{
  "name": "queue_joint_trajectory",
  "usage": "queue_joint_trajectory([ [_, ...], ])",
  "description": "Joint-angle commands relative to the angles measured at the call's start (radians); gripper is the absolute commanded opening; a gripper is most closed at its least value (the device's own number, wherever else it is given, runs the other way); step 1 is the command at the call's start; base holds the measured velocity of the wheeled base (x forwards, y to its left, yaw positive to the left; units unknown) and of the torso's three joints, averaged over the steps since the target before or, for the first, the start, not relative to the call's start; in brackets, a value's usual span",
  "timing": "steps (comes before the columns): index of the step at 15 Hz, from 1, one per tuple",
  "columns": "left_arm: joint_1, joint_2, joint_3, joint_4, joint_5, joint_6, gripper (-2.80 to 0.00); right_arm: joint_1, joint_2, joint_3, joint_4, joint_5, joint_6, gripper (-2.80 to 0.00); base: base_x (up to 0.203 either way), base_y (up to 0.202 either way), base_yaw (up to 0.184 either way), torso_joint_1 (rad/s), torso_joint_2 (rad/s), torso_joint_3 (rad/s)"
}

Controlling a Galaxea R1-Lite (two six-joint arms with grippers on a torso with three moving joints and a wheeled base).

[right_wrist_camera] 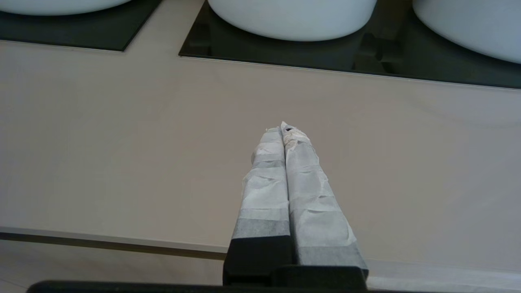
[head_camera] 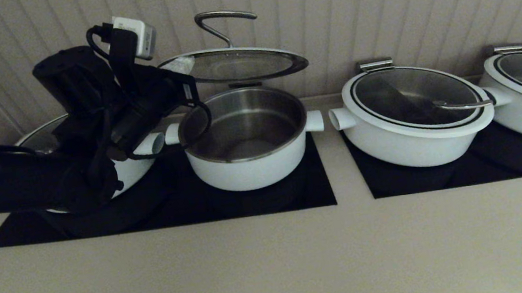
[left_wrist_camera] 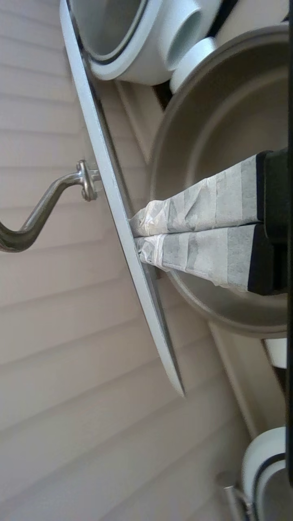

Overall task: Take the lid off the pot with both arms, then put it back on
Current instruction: Open the pot lid completely

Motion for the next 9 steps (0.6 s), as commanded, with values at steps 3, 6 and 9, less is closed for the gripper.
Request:
queue_joint_trajectory([
  [3, -0.001, 0.015, -0.045, -0.007, -0.002, 0.003, -2.8, 0.0, 0.001, 0.0, 0.0, 0.001, -0.001, -2.8, 0.0, 0.0, 0.0, 0.0, 0.0, 0.0],
  [6, 0.0, 0.012, -0.045, -0.011, 0.0, 0.003, -2.8, 0.0, 0.001, 0.0, 0.0, 0.001, -0.001, -2.8, 0.0, 0.0, 0.0, 0.0, 0.0, 0.0],
  [9, 0.0, 0.032, -0.072, -0.036, -0.002, 0.004, -2.8, 0.0, 0.001, 0.0, 0.0, 0.001, -0.001, -2.8, 0.0, 0.0, 0.0, 0.0, 0.0, 0.0],
])
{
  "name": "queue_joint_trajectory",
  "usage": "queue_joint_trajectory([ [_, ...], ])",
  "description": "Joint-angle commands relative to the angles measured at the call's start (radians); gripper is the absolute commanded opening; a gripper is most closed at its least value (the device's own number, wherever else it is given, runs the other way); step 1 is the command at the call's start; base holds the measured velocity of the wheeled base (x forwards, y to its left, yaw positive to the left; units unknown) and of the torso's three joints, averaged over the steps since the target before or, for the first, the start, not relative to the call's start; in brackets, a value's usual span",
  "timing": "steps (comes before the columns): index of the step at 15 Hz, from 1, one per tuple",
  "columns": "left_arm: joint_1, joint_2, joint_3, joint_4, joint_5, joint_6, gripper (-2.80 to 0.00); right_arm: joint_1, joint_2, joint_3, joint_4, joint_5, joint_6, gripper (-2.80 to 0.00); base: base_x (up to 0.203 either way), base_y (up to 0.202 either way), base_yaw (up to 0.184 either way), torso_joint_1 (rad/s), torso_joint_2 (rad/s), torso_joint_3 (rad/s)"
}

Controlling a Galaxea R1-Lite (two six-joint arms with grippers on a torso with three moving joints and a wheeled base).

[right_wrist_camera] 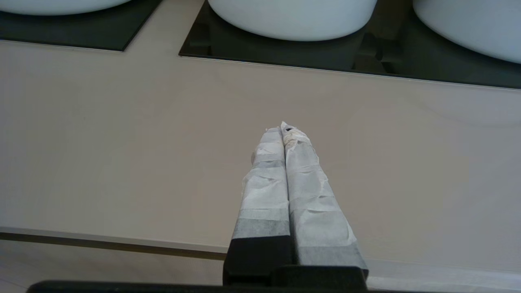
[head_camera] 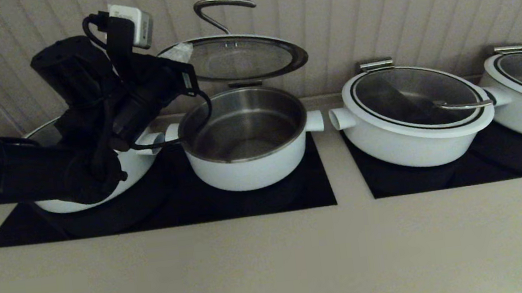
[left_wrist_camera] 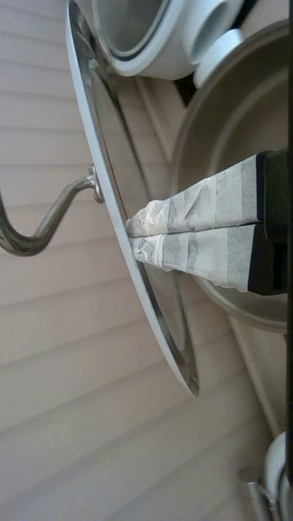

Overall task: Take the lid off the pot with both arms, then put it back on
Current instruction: Open the pot lid completely

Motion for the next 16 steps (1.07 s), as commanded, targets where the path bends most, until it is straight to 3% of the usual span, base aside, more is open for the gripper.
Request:
queue_joint_trajectory([
  [1, 0.0, 0.019, -0.024, -0.025, 0.0, 0.005, -2.8, 0.0, 0.001, 0.0, 0.0, 0.001, -0.001, -2.8, 0.0, 0.0, 0.0, 0.0, 0.0, 0.0],
  [16, 0.007, 0.177, -0.285, -0.031, -0.003, 0.066, -2.8, 0.0, 0.001, 0.0, 0.0, 0.001, -0.001, -2.8, 0.0, 0.0, 0.0, 0.0, 0.0, 0.0],
])
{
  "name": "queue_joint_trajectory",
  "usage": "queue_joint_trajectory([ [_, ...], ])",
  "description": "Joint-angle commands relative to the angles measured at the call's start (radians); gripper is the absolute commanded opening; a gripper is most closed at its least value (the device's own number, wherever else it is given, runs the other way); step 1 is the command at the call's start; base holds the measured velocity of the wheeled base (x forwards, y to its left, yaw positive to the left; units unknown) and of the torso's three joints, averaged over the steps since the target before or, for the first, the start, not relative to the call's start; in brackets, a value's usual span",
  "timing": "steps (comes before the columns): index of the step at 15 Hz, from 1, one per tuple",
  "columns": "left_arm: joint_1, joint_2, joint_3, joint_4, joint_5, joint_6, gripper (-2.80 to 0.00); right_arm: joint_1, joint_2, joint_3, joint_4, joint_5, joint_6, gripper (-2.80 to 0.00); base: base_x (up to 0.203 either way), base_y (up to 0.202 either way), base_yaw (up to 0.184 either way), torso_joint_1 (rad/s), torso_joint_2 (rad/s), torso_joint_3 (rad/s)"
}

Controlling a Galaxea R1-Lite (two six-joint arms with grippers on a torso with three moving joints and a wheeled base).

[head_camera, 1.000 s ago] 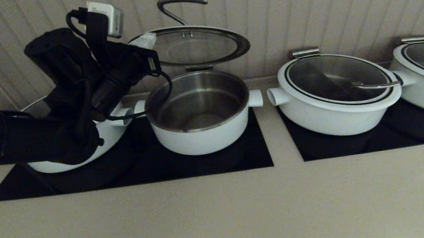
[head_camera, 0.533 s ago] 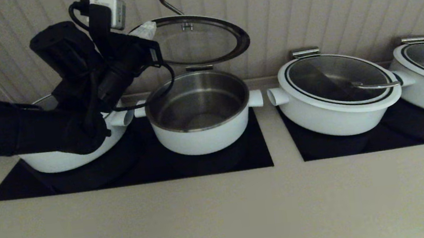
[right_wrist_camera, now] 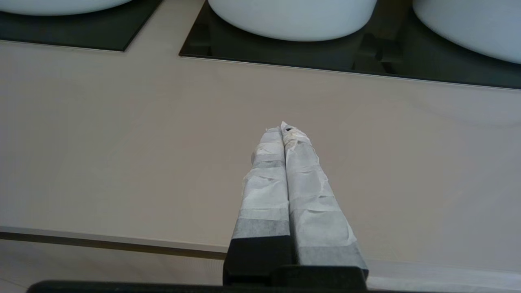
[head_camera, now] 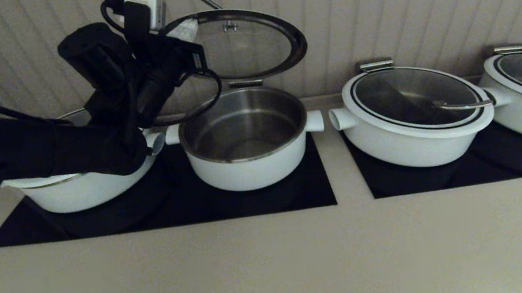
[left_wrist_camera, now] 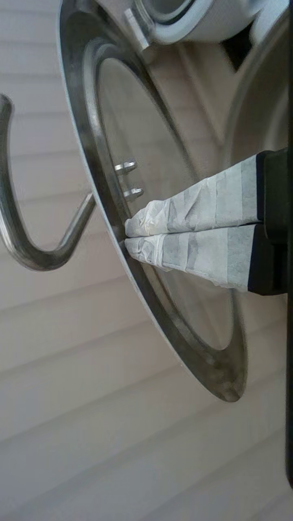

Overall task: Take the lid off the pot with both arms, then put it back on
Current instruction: Open the pot lid completely

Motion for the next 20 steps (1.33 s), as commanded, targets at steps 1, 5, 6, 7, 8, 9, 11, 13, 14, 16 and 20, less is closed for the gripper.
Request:
queue_joint_trajectory([
  [1, 0.004, 0.035, -0.06, -0.002, 0.0, 0.014, -2.8, 0.0, 0.001, 0.0, 0.0, 0.001, -0.001, -2.8, 0.0, 0.0, 0.0, 0.0, 0.0, 0.0],
  [5, 0.01, 0.054, -0.105, 0.002, 0.0, 0.03, -2.8, 0.0, 0.001, 0.0, 0.0, 0.001, -0.001, -2.8, 0.0, 0.0, 0.0, 0.0, 0.0, 0.0],
  [6, 0.01, 0.054, -0.105, 0.002, 0.0, 0.03, -2.8, 0.0, 0.001, 0.0, 0.0, 0.001, -0.001, -2.8, 0.0, 0.0, 0.0, 0.0, 0.0, 0.0],
  [7, 0.01, 0.054, -0.105, 0.002, 0.0, 0.03, -2.8, 0.0, 0.001, 0.0, 0.0, 0.001, -0.001, -2.8, 0.0, 0.0, 0.0, 0.0, 0.0, 0.0],
  [8, 0.012, 0.056, -0.105, 0.002, 0.0, 0.032, -2.8, 0.0, 0.001, 0.0, 0.0, 0.001, -0.001, -2.8, 0.0, 0.0, 0.0, 0.0, 0.0, 0.0],
  [9, 0.012, 0.057, -0.106, 0.002, 0.0, 0.032, -2.8, 0.001, 0.001, 0.0, 0.0, 0.001, -0.001, -2.8, 0.0, 0.0, 0.0, 0.0, 0.0, 0.0],
  [11, 0.012, 0.06, -0.108, 0.002, 0.0, 0.032, -2.8, 0.001, 0.001, 0.0, 0.0, 0.001, -0.001, -2.8, 0.0, 0.0, 0.0, 0.0, 0.0, 0.0],
  [13, 0.012, 0.059, -0.109, 0.0, 0.0, 0.033, -2.8, 0.0, 0.001, 0.0, 0.0, 0.001, -0.001, -2.8, 0.0, 0.0, 0.0, 0.0, 0.0, 0.0],
  [14, 0.012, 0.056, -0.108, 0.001, 0.0, 0.037, -2.8, 0.001, 0.001, 0.0, 0.0, 0.001, -0.001, -2.8, 0.0, 0.0, 0.0, 0.0, 0.0, 0.0],
  [16, 0.012, 0.045, -0.095, 0.001, 0.0, 0.047, -2.8, 0.0, 0.003, 0.0, 0.0, 0.001, -0.001, -2.8, 0.0, 0.0, 0.0, 0.0, 0.0, 0.0],
  [20, 0.011, -0.013, 0.008, 0.001, 0.0, 0.051, -2.8, 0.0, 0.001, 0.0, 0.0, 0.001, -0.001, -2.8, 0.0, 0.0, 0.0, 0.0, 0.0, 0.0],
])
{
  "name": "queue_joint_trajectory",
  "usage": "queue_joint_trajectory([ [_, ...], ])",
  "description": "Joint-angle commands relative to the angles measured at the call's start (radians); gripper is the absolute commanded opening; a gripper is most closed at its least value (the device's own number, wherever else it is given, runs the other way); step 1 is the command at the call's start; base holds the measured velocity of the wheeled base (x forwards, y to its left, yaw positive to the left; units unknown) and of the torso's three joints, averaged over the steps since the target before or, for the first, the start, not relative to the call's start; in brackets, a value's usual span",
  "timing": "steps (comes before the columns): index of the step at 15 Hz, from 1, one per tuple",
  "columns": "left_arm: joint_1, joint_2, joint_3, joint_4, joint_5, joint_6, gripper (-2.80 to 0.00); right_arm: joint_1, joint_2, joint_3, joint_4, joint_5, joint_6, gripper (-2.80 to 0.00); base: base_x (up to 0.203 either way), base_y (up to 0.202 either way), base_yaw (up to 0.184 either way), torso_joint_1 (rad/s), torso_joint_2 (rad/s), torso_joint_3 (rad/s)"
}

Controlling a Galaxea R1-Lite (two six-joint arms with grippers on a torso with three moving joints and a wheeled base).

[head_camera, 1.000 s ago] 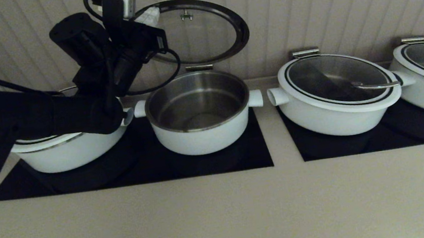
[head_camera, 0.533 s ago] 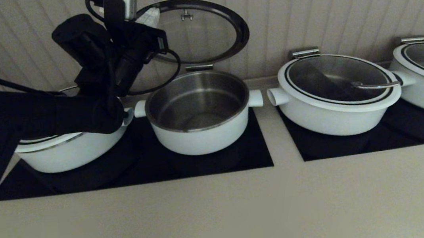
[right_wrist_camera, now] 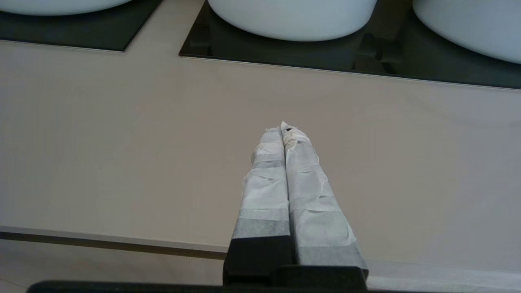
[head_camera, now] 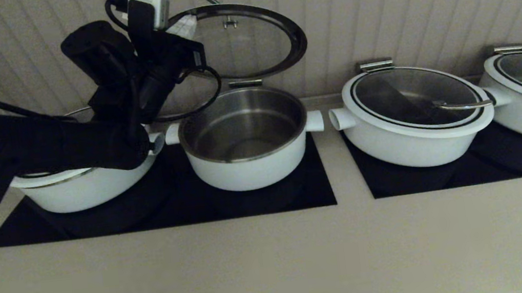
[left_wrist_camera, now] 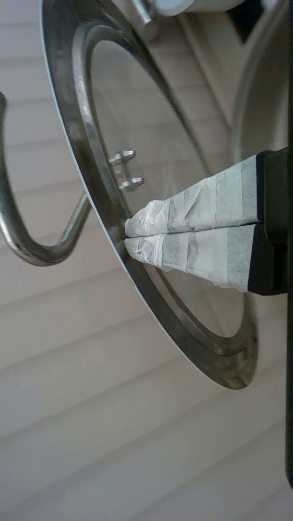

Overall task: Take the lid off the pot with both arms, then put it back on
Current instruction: Open the pot lid completely

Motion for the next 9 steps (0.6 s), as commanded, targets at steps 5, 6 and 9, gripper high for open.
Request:
queue_joint_trajectory([
  [5, -0.001, -0.139, 0.205, -0.004, 0.001, 0.0, -2.8, 0.001, 0.001, 0.0, 0.0, 0.001, -0.001, -2.8, 0.0, 0.0, 0.0, 0.0, 0.0, 0.0],
  [6, -0.001, -0.16, 0.241, -0.004, 0.001, 0.001, -2.8, 0.0, 0.001, 0.0, 0.0, 0.001, -0.001, -2.8, 0.0, 0.0, 0.0, 0.0, 0.0, 0.0],
  [9, 0.0, -0.217, 0.324, -0.005, 0.001, 0.017, -2.8, 0.0, 0.001, 0.0, 0.0, 0.001, -0.001, -2.8, 0.0, 0.0, 0.0, 0.0, 0.0, 0.0],
])
